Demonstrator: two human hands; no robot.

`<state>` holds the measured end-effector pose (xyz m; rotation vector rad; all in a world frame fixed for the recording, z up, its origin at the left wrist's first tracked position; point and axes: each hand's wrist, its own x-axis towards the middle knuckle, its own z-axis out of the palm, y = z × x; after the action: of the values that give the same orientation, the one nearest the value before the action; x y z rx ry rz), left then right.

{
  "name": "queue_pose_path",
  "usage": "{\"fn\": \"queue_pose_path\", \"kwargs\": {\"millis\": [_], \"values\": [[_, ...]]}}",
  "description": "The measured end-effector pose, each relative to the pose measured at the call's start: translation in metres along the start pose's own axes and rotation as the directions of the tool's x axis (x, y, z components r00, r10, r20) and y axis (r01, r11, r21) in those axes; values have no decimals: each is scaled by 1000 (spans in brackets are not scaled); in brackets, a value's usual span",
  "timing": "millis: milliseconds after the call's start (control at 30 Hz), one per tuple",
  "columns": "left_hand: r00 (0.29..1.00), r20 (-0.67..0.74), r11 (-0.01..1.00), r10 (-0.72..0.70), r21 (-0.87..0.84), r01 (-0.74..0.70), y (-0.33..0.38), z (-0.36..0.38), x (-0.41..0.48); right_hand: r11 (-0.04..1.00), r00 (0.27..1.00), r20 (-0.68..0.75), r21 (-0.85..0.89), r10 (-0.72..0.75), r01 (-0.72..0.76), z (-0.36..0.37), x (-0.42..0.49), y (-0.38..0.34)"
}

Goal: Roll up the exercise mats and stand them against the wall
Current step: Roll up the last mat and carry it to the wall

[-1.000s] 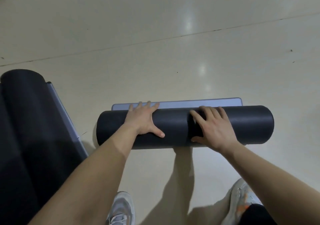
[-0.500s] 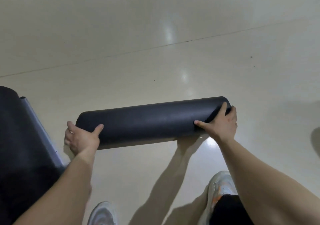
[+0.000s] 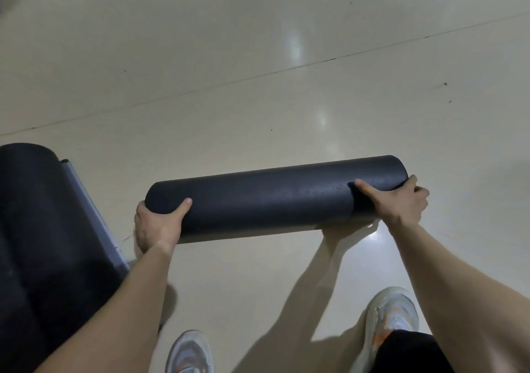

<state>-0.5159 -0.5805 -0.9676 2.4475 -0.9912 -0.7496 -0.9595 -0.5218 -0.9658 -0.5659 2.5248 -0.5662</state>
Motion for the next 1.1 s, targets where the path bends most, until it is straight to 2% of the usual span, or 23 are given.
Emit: {"fn": "queue_pose_path", "kwargs": {"millis": [100, 167, 400, 467, 533, 600, 667, 900, 967, 1067, 1100], "values": [[999, -31, 999, 23, 37, -21, -3, 6, -3, 999, 995, -94, -21, 42, -45, 8, -5, -15], [1000, -21, 997, 21, 79, -19, -6, 10, 0, 998, 991, -132, -56, 3, -11, 15, -8, -15], [998, 61, 984, 10, 175, -20, -1, 11, 9, 955, 974, 9, -196, -225, 222, 20, -15, 7], [997, 82, 981, -12, 192, -4, 2, 7, 10, 855, 930, 102, -367, -353, 365, 18, -26, 4], [996, 88, 978, -28, 208, 9, 2, 5, 10, 596, 799, 339, -536, -497, 598, 22, -42, -11], [994, 101, 975, -39, 219, 16, 3, 5, 10, 348, 626, 561, -529, -541, 774, 37, -62, -33], [993, 108, 972, -50, 233, 23, 4, 4, 13, 221, 523, 642, -492, -561, 842, 60, -77, -55], [995, 86, 973, -42, 229, 21, 14, 9, 28, 58, 423, 752, -459, -506, 886, 82, -51, -118], [999, 44, 984, 17, 174, -24, 15, 12, 31, 40, 399, 770, -439, -498, 898, 83, -40, -132], [984, -73, 984, 165, 76, -160, 6, 16, 17, 62, 415, 800, -433, -433, 899, 81, -36, -154], [983, -96, 988, 154, 22, -153, 2, 19, 9, 54, 424, 804, -443, -417, 895, 82, -38, -159]]}}
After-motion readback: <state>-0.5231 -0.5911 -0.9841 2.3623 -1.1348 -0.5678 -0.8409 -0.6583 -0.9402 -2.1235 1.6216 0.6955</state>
